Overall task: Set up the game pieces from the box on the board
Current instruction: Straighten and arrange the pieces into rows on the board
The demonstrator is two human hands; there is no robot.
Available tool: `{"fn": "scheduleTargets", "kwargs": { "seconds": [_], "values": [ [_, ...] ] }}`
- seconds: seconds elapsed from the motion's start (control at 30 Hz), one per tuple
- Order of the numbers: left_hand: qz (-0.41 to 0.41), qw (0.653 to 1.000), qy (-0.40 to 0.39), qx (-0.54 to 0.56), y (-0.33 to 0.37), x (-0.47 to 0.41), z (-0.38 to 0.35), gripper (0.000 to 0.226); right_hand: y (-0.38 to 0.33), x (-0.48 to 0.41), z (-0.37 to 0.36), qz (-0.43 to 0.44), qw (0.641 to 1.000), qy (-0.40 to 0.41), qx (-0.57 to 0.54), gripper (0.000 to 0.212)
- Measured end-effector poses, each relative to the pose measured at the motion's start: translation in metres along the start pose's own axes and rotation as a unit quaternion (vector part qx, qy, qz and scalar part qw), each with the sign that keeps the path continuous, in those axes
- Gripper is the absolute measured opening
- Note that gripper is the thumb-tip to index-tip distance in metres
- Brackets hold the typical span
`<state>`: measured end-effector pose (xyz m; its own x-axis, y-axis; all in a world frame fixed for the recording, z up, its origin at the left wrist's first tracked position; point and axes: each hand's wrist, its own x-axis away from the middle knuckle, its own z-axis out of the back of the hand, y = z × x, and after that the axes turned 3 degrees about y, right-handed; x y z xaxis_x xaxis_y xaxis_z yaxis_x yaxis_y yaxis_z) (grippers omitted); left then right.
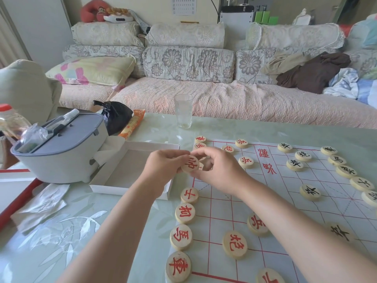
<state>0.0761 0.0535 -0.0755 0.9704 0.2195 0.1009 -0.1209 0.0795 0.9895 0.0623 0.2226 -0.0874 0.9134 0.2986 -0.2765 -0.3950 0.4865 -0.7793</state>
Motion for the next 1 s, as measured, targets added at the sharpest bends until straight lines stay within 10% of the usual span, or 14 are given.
{"fn": "scheduleTargets", "kwargs": {
  "seconds": [0.17, 0.33, 1.0],
  "values": [
    [-0.037, 0.994, 0.033, -0.093, -0.009, -0.004, -0.004, 0.019, 0.005, -0.001, -0.003, -0.011, 0.999, 0.001, 0.031, 0.033],
    [-0.199, 0.861, 0.01, -0.468, -0.023, -0.004, 0.002, 0.027, 0.031, 0.001, -0.001, -0.067, 0.991, -0.033, 0.111, 0.037],
    [-0.284, 0.765, -0.1, -0.57, -0.035, -0.003, 0.005, 0.042, 0.035, 0.001, -0.016, -0.057, 0.982, -0.066, 0.168, 0.024]
  ]
}}
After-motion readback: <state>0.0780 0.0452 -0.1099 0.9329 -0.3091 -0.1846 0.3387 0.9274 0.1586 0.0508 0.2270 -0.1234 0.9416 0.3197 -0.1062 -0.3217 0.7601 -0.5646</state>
